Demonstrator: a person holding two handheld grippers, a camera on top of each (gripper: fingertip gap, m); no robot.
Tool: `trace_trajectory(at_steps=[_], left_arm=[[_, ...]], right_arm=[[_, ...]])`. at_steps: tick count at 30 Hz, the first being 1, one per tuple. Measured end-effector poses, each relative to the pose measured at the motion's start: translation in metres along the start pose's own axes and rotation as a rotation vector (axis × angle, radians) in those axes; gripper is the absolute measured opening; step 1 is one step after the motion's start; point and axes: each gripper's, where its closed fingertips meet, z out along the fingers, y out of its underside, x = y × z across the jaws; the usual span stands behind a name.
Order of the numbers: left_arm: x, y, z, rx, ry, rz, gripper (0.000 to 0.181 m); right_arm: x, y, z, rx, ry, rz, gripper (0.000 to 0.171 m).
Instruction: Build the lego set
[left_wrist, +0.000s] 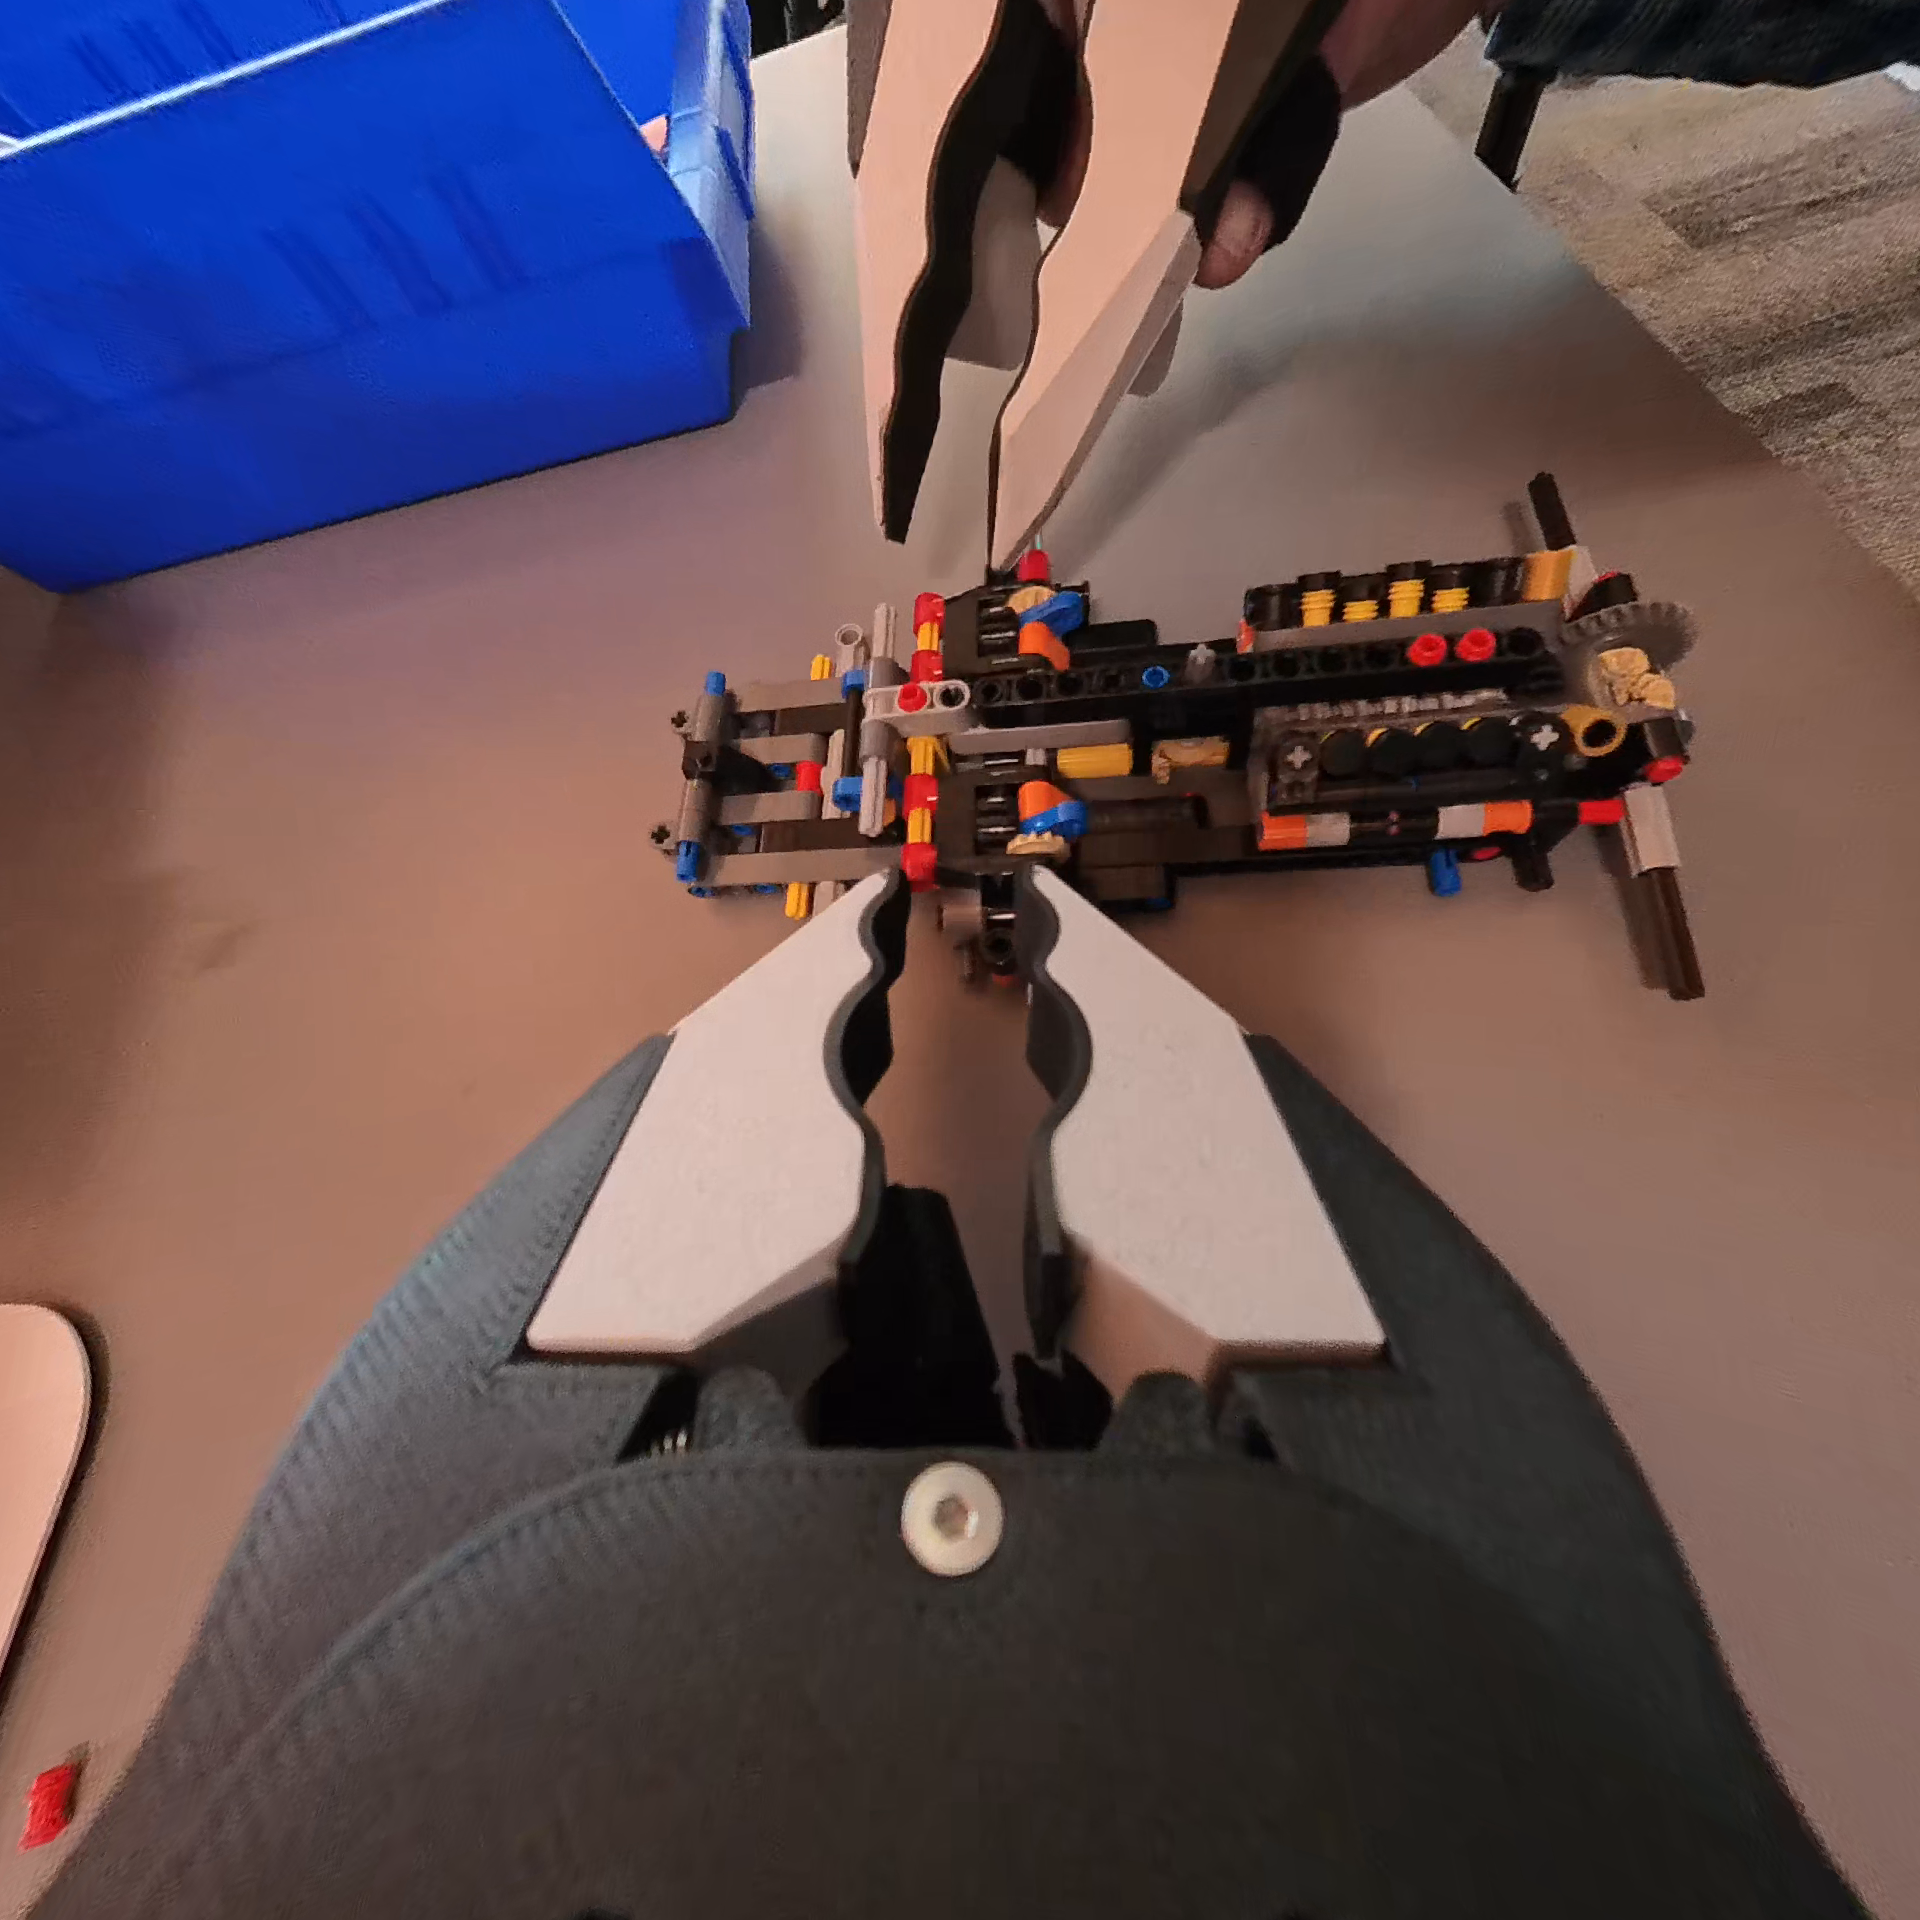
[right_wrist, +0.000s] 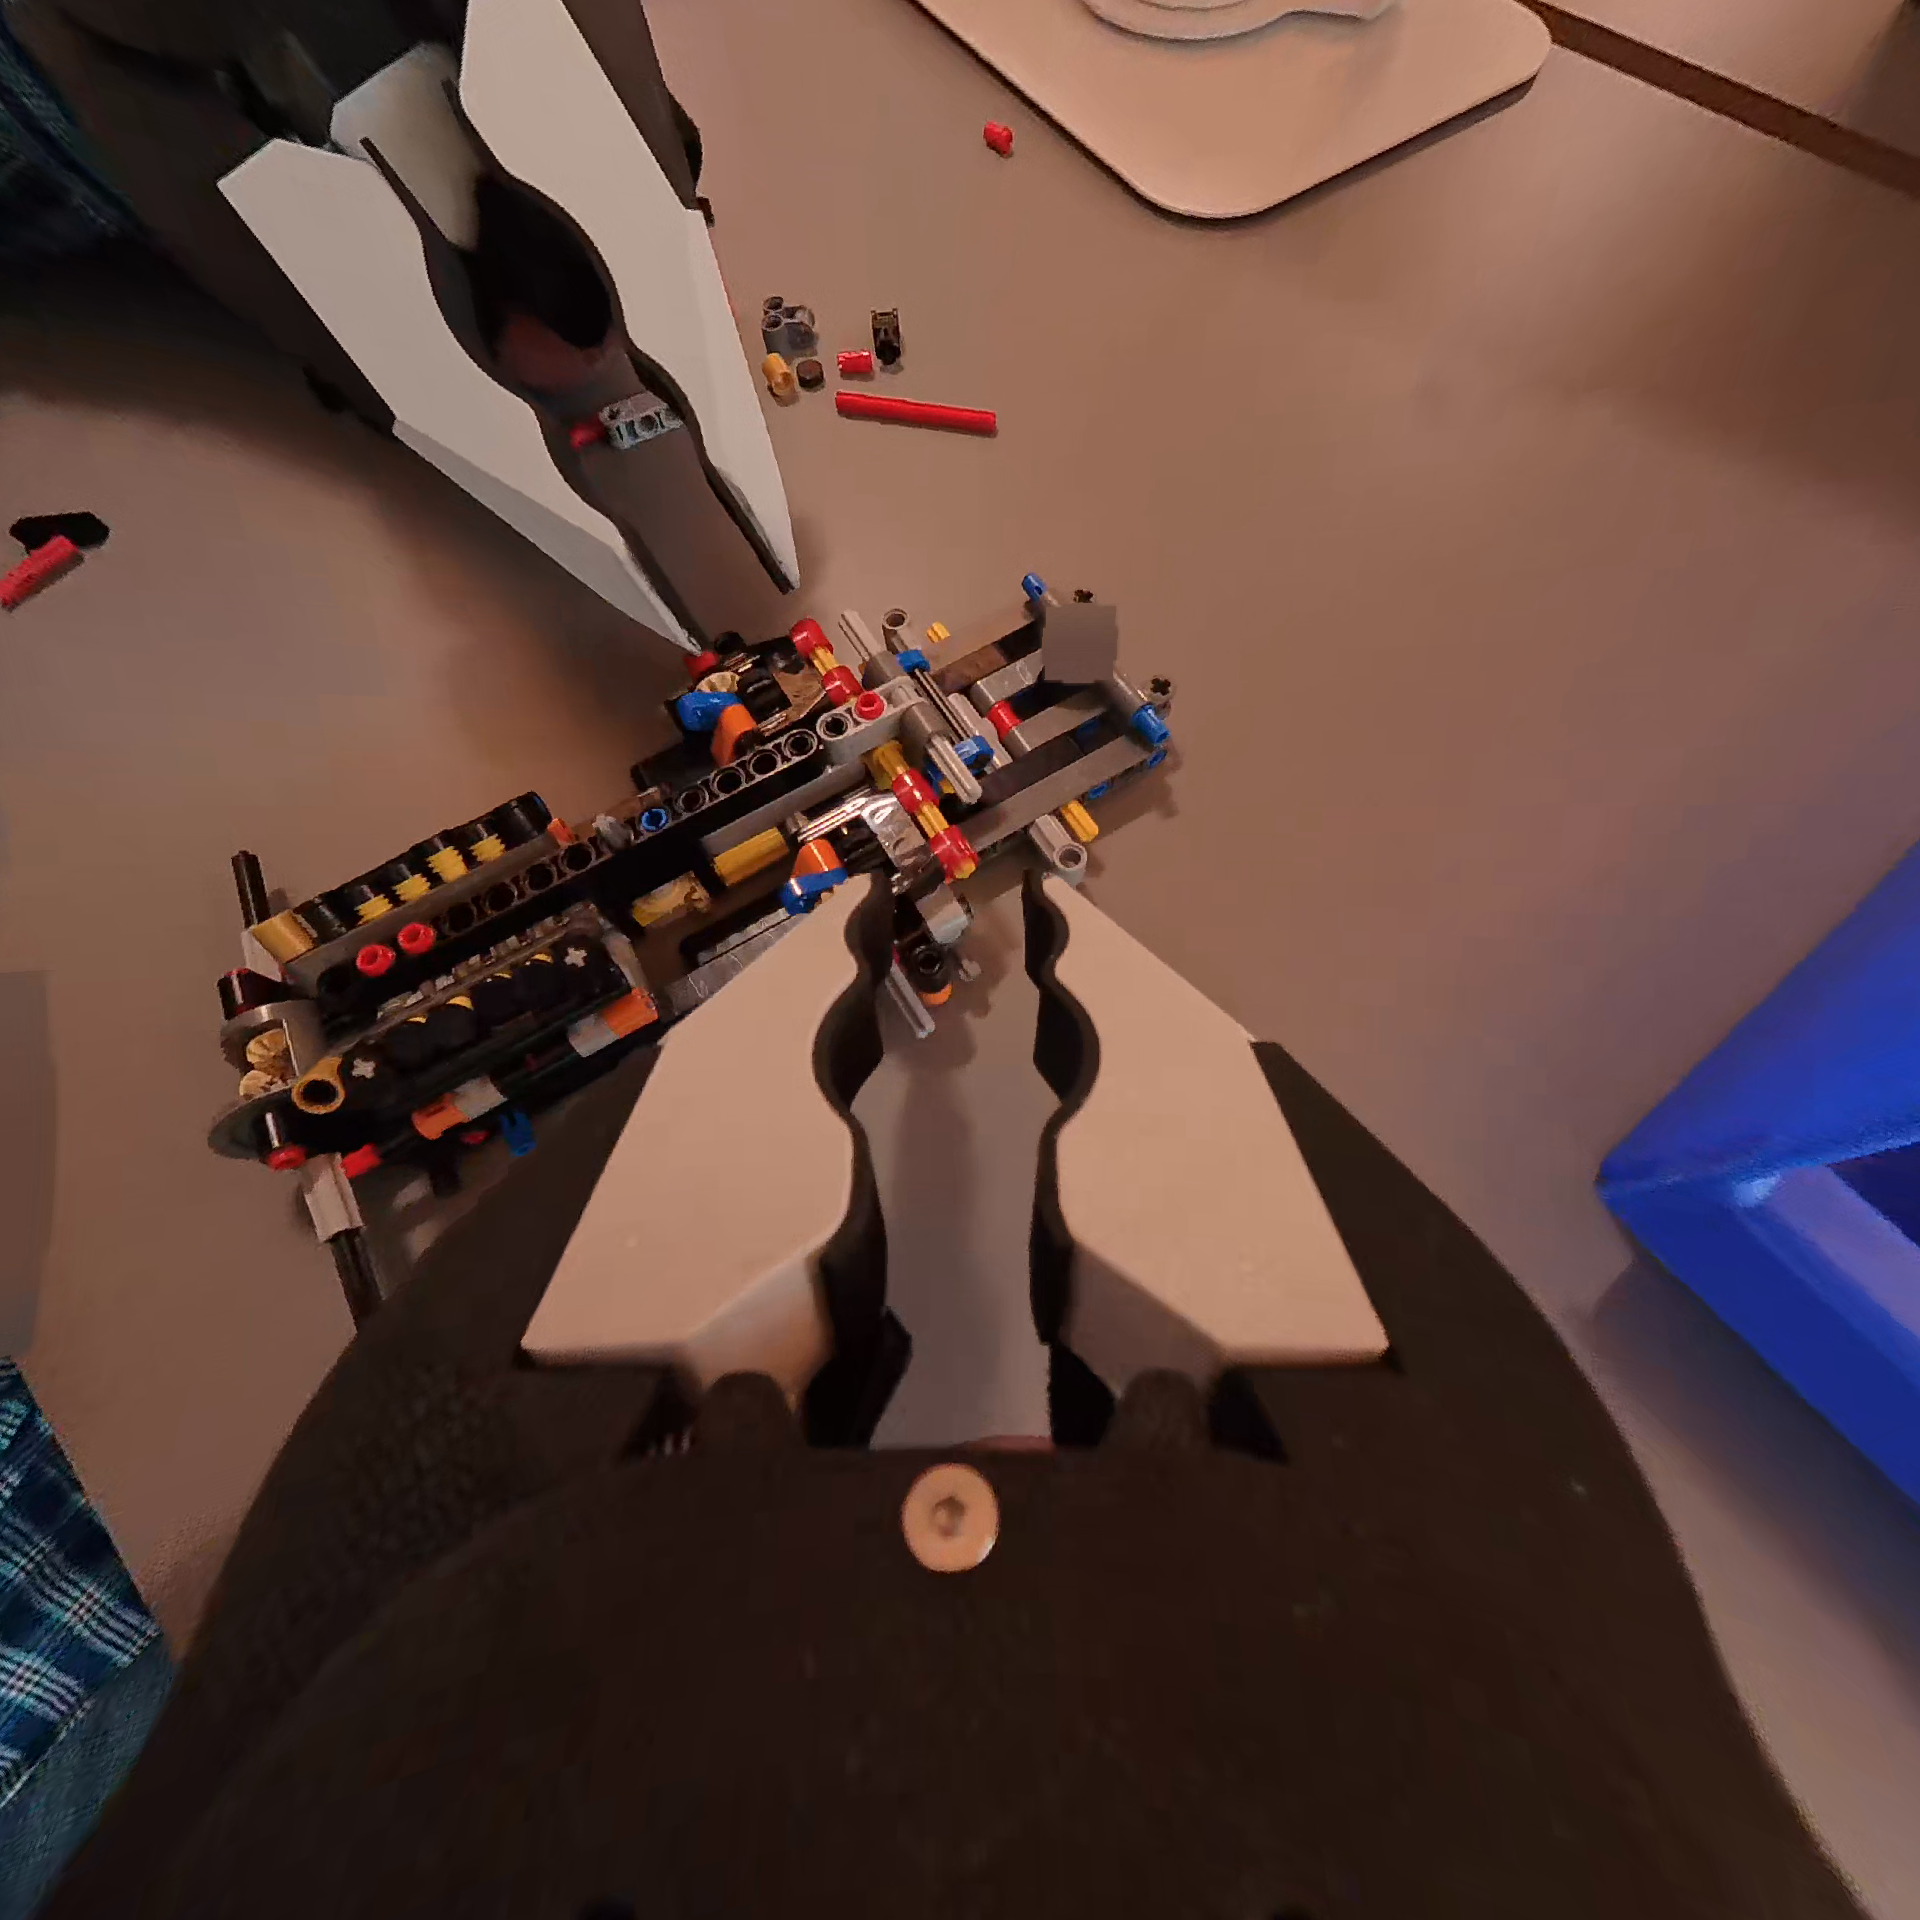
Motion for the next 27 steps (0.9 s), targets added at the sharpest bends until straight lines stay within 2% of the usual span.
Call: trace_trajectory(at_steps=[6, 27], left_arm=[[-0.008, -0.001, -0.001, 0.014, 0.013, -0.103, 0.024], [-0.013, -0.004, 0.013, -0.016, 0.04, -0.163, 0.035]], right_arm=[[0.002, -0.004, -0.001, -0.005, -0.019, 0.015, 0.024], [-0.003, 0.0, 0.007, -0.03, -0.118, 0.027, 0.028]])
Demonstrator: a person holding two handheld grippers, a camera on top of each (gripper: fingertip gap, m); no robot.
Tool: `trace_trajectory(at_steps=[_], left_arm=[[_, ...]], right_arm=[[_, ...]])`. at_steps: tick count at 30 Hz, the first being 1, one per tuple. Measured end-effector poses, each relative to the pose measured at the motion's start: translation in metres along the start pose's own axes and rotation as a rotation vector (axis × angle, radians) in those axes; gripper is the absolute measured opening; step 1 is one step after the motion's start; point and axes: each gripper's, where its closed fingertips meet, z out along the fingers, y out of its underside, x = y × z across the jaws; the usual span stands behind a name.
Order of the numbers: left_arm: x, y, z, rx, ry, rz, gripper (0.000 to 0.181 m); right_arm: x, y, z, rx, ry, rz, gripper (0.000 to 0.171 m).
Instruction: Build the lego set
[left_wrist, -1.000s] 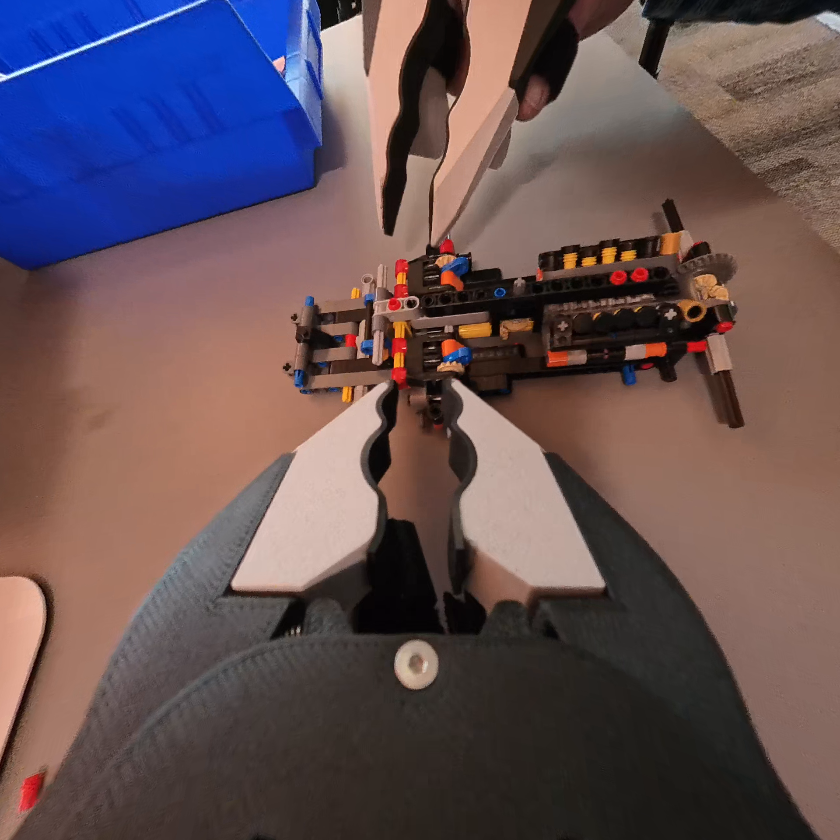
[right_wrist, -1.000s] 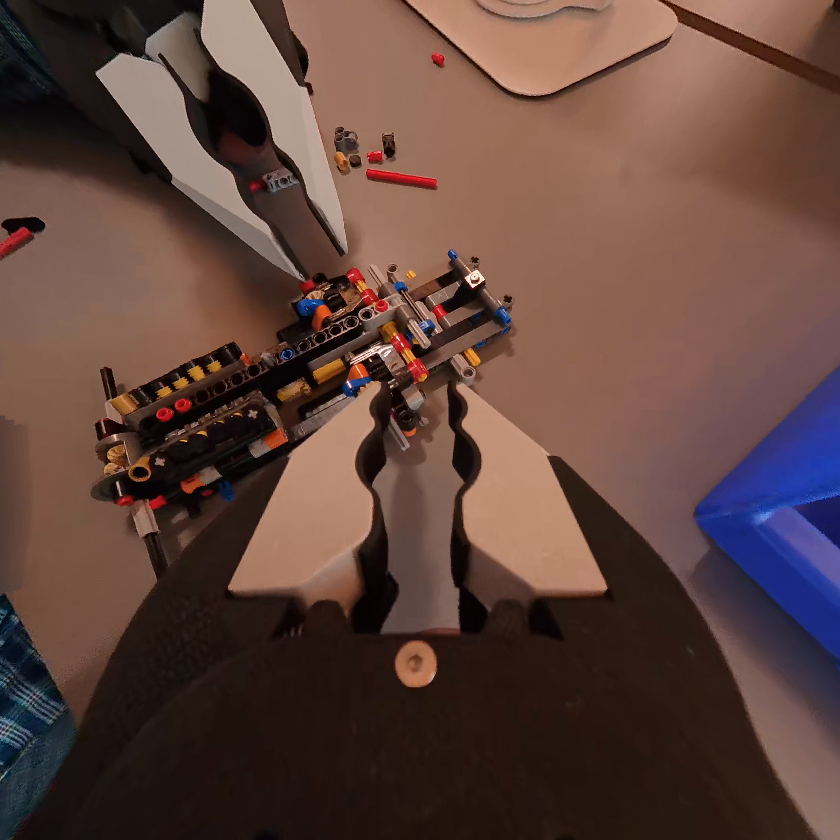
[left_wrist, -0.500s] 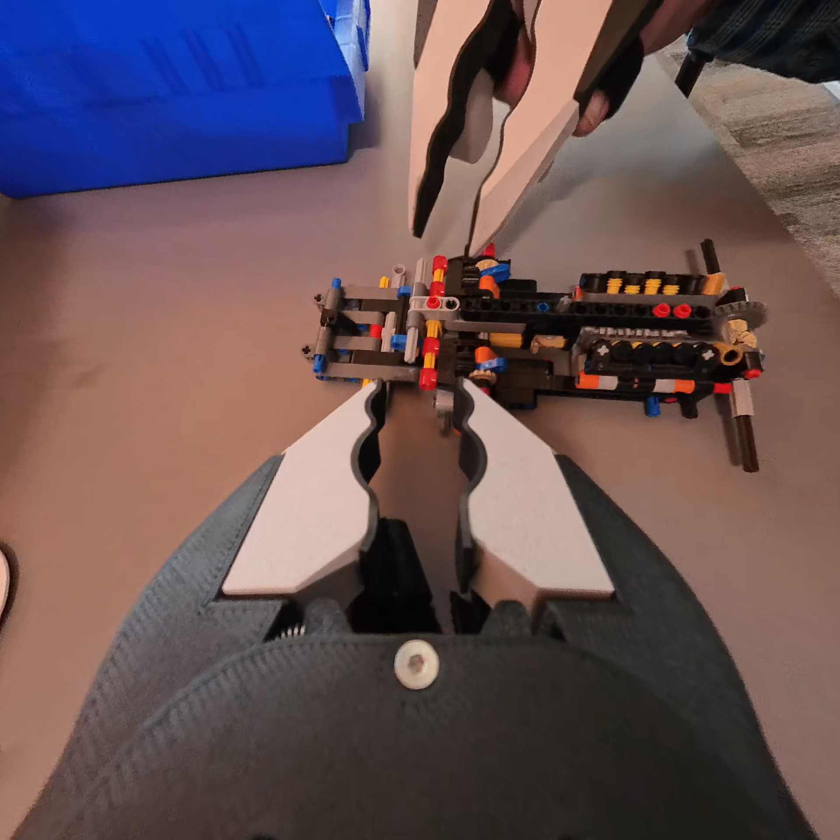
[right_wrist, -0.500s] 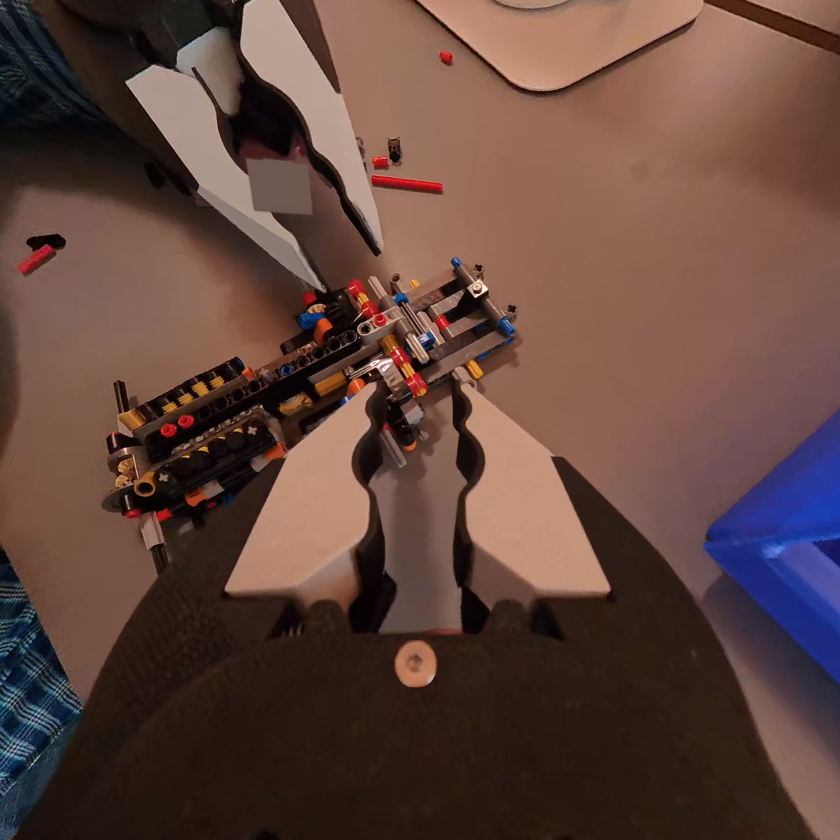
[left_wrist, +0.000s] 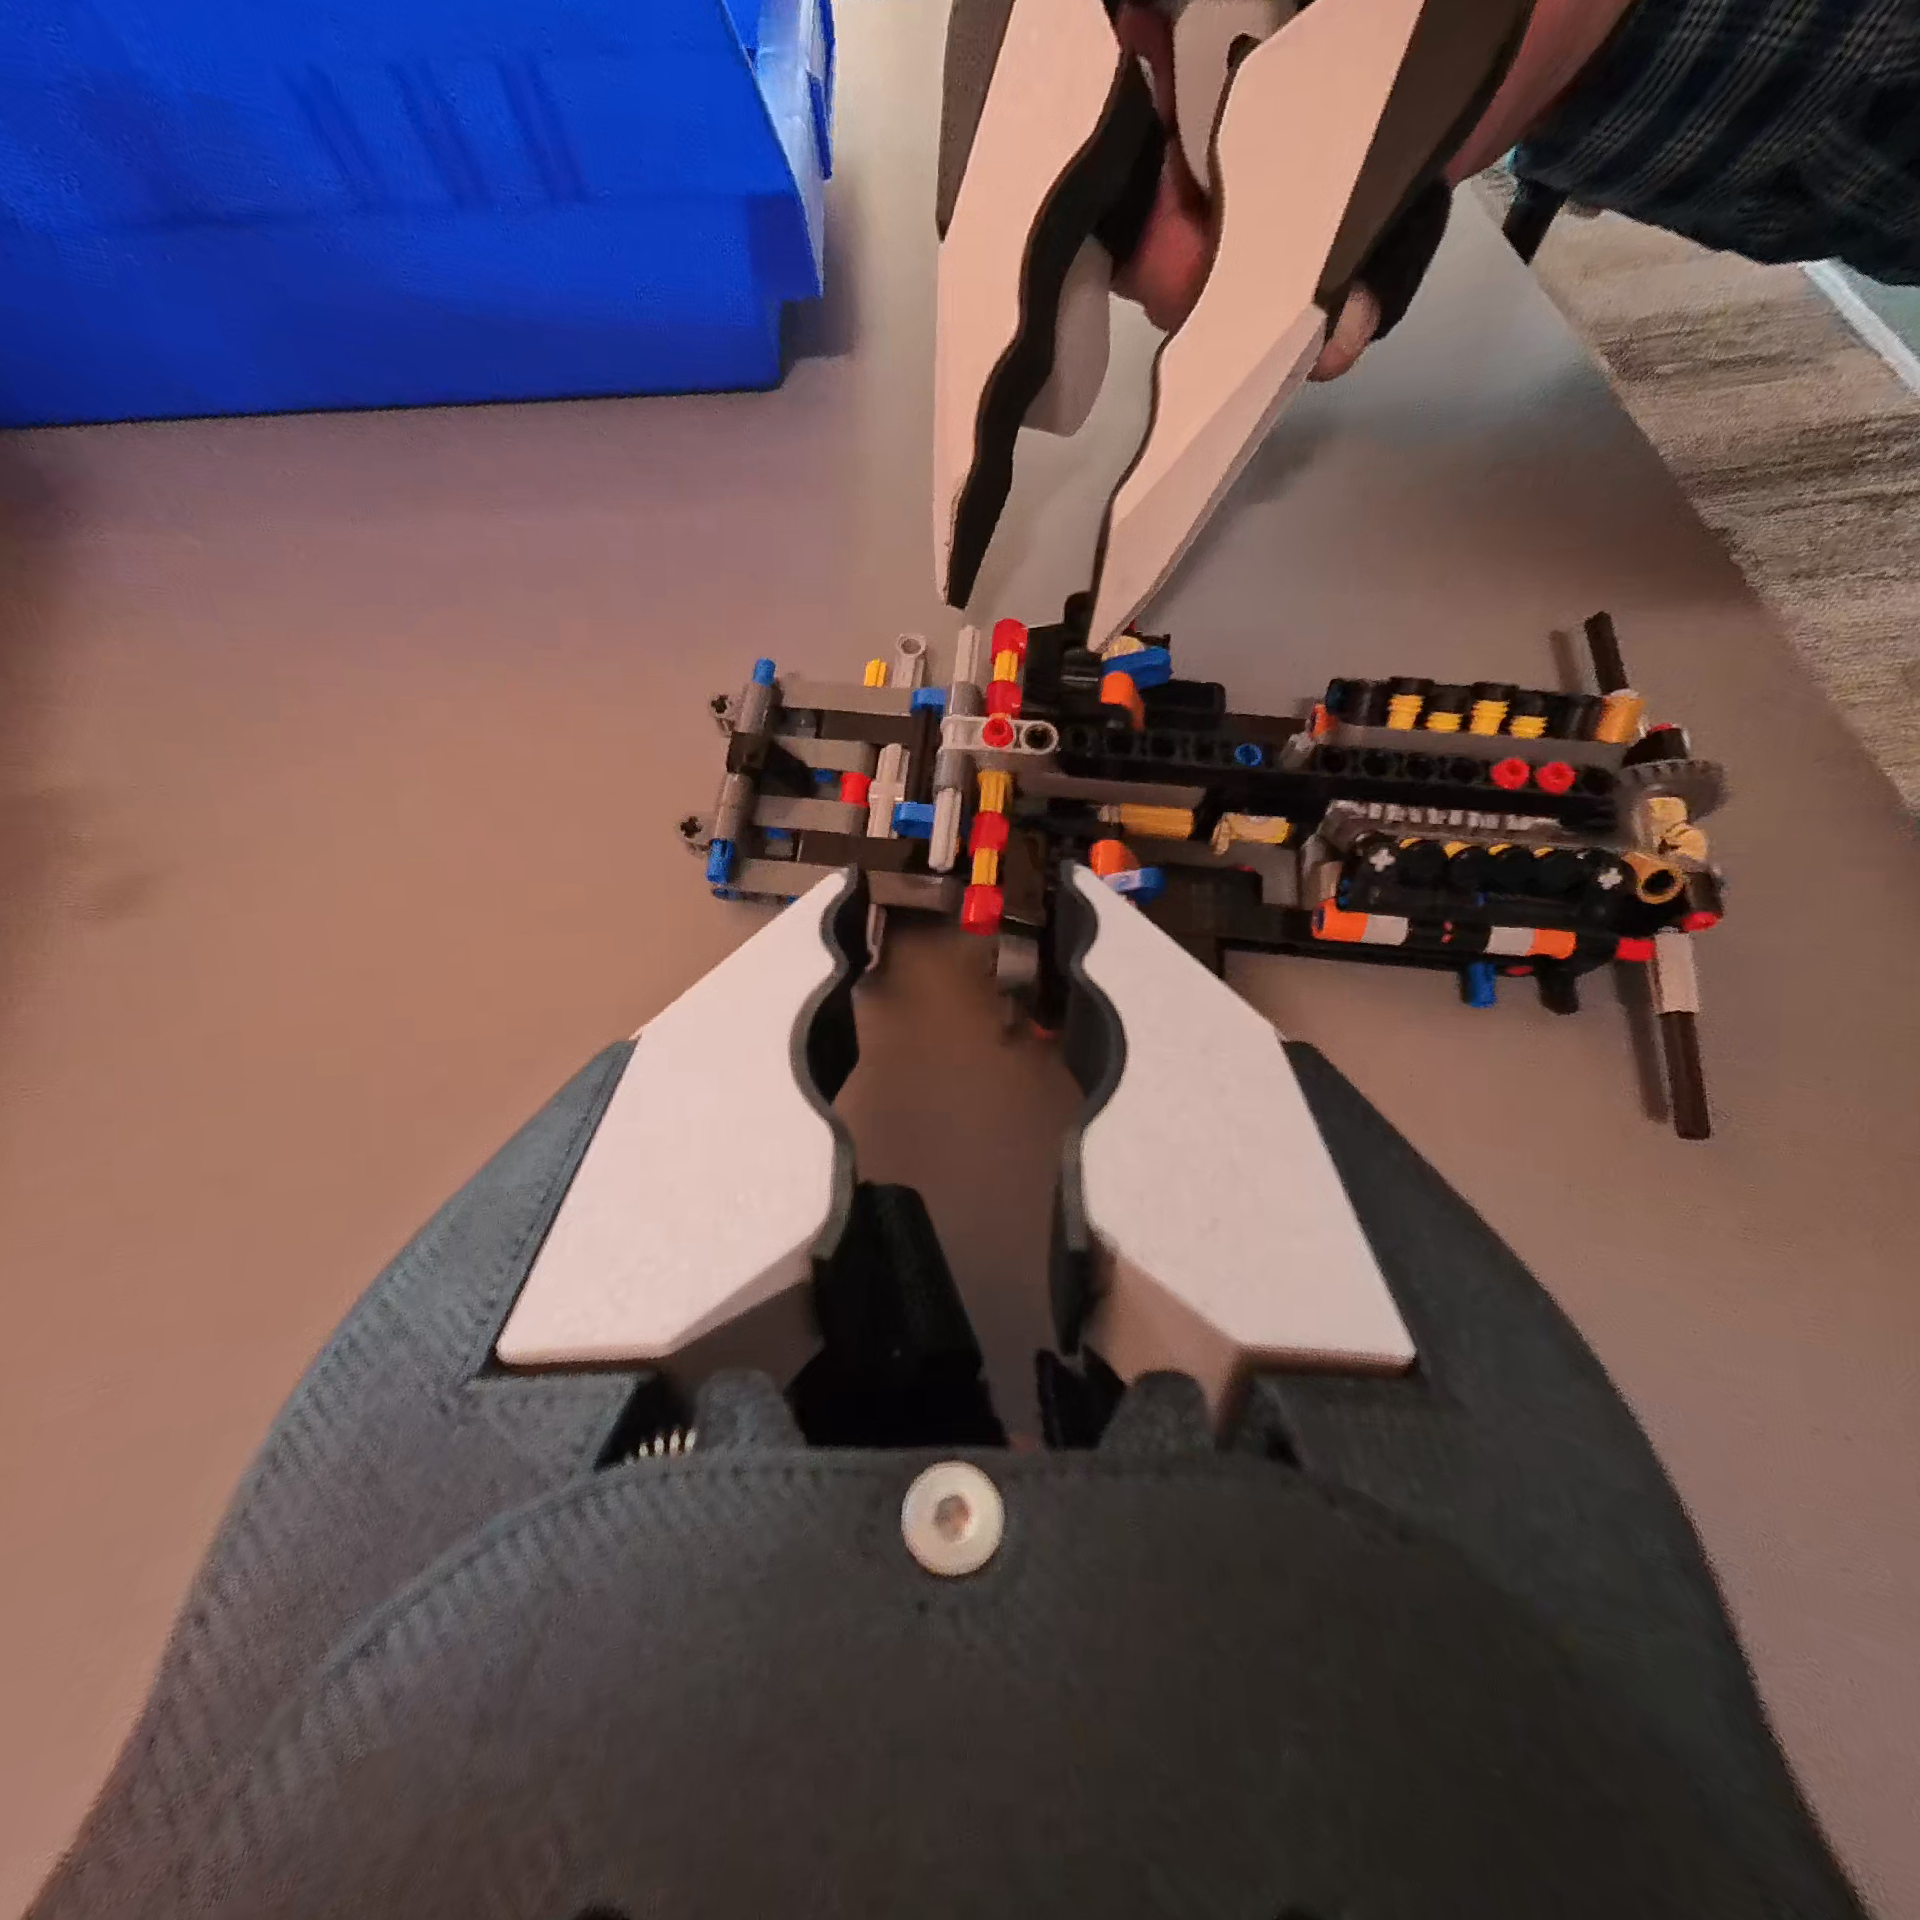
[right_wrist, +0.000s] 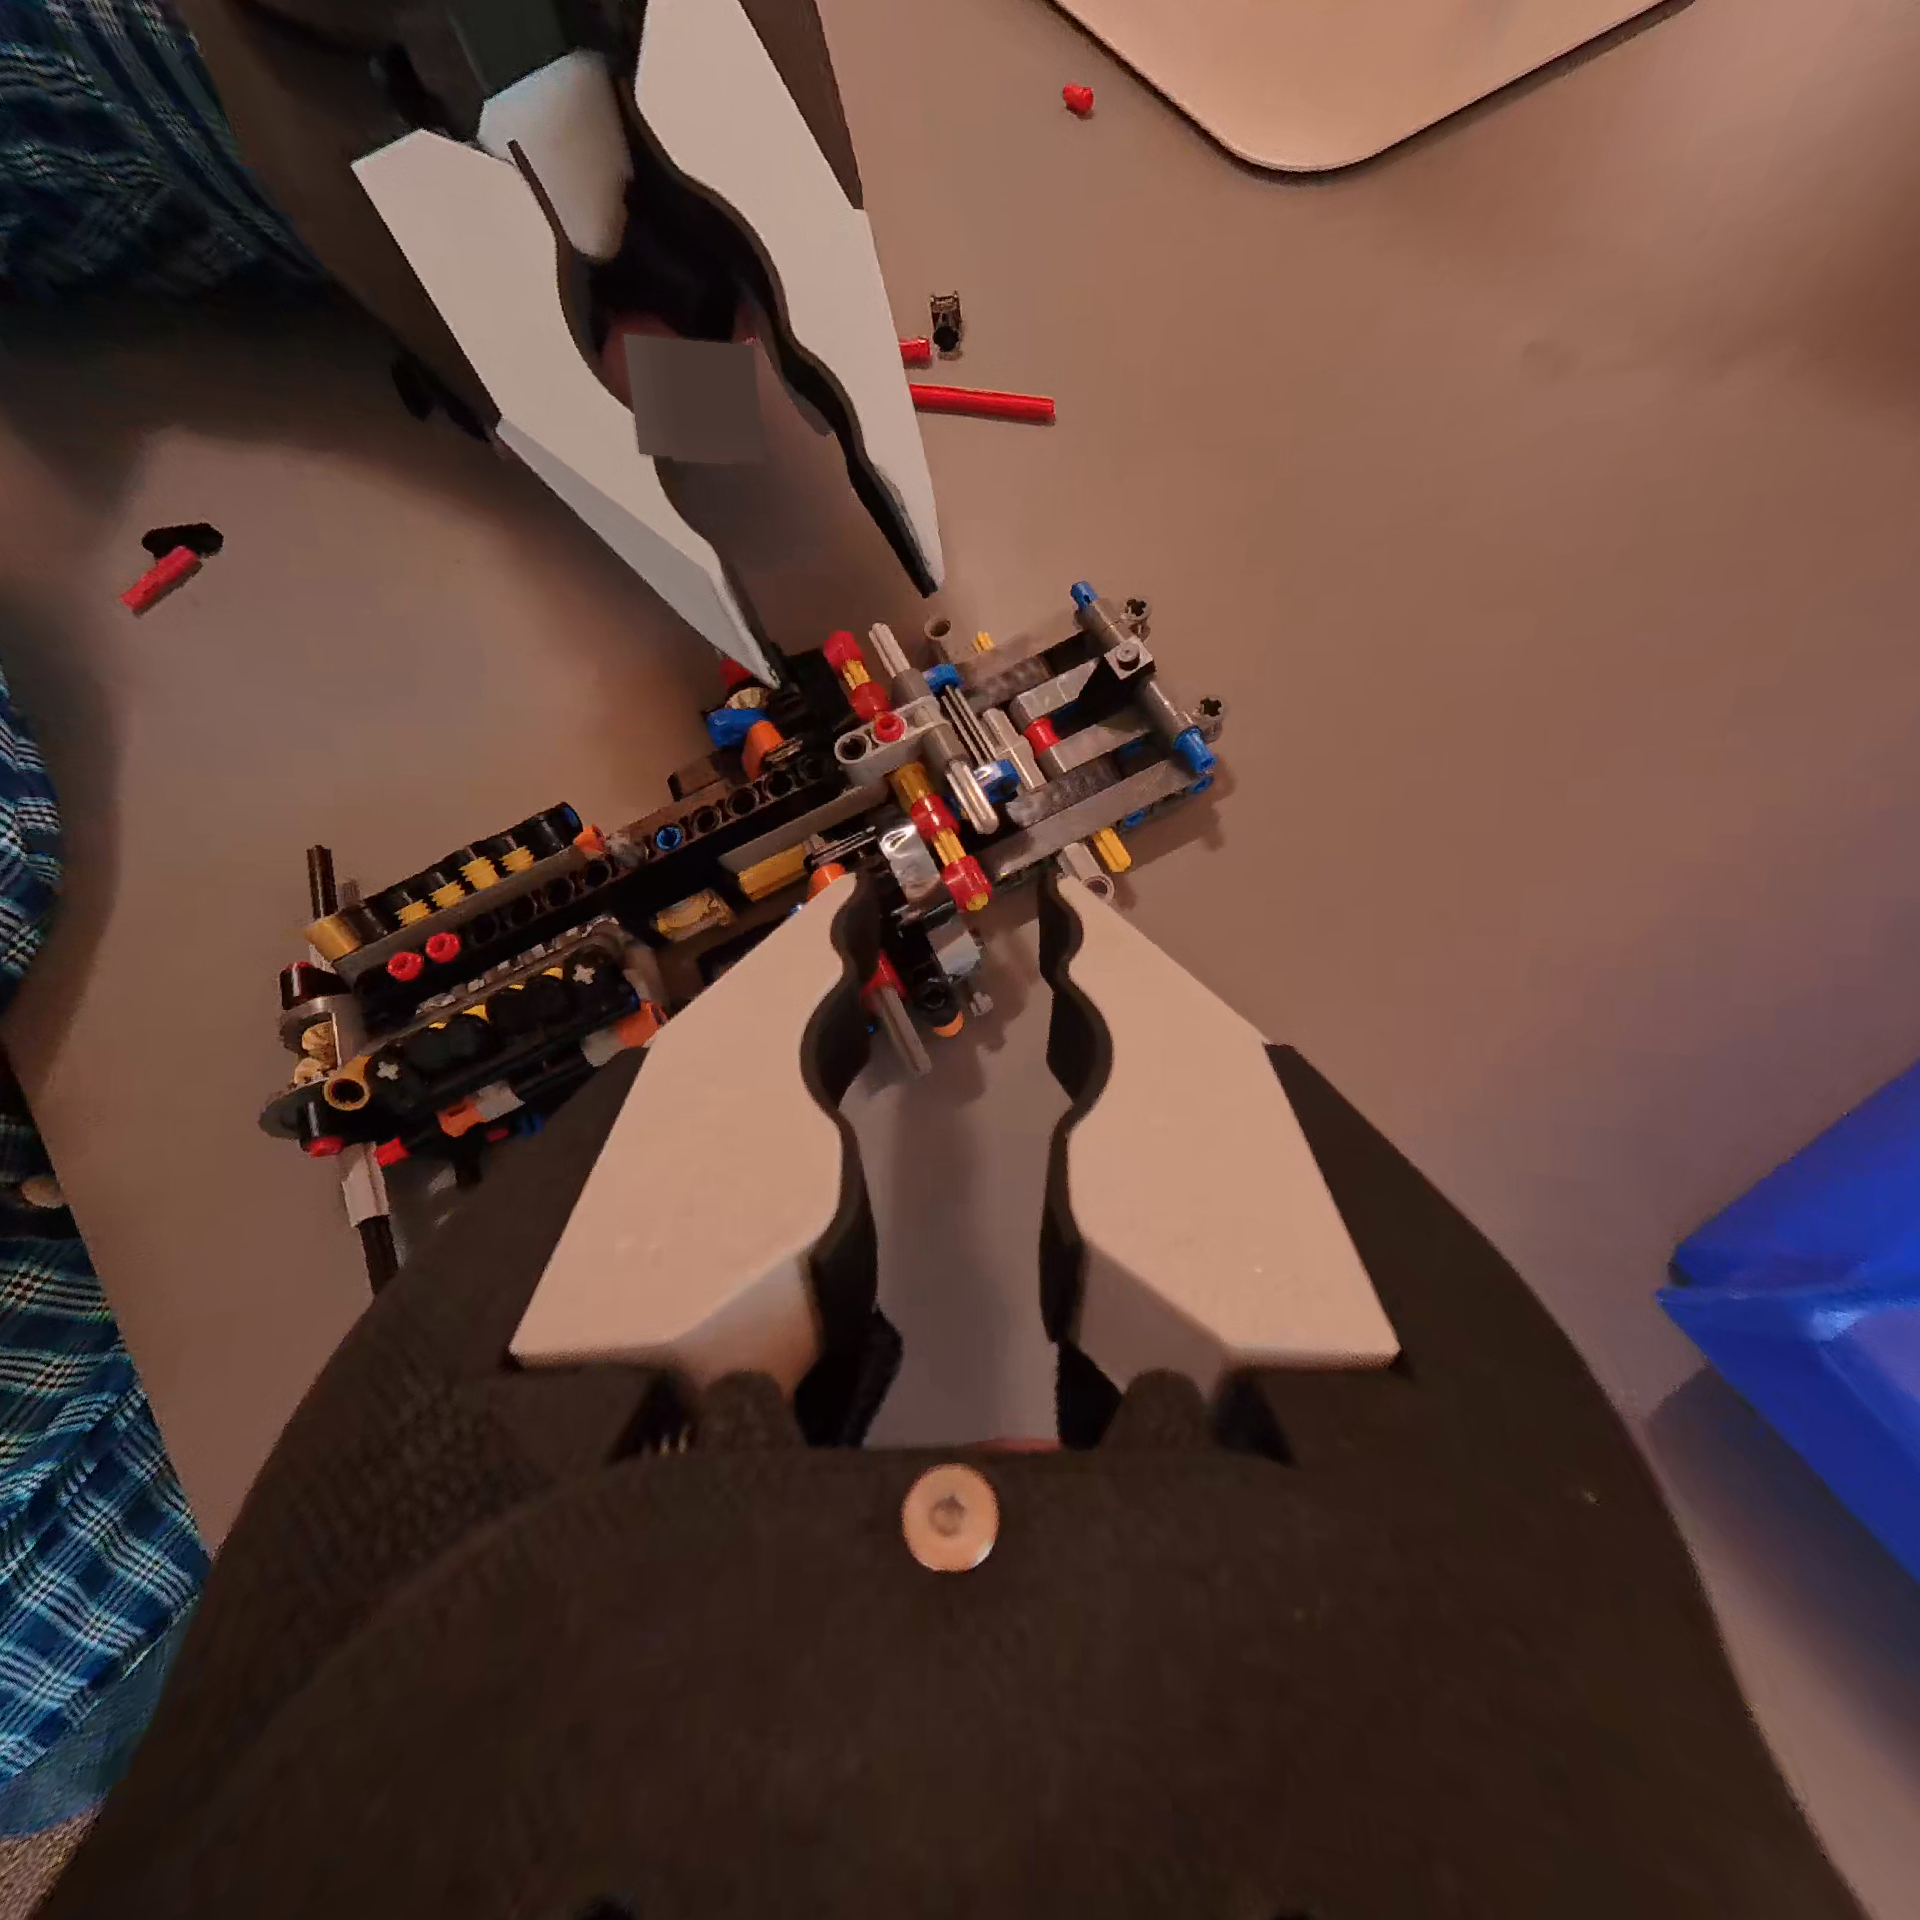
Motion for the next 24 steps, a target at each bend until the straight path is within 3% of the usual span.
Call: trace_trajectory(at_steps=[8, 24], left_arm=[[0.0003, -0.0004, 0.0014, -0.005, 0.008, 0.002, 0.029], [0.0032, -0.0046, 0.0048, 0.003, -0.005, 0.031, 0.023]], right_arm=[[-0.0028, 0.0007, 0.0016, -0.023, -0.053, 0.021, 0.019], [-0.0049, 0.0015, 0.0072, -0.081, -0.098, 0.003, 0.021]])
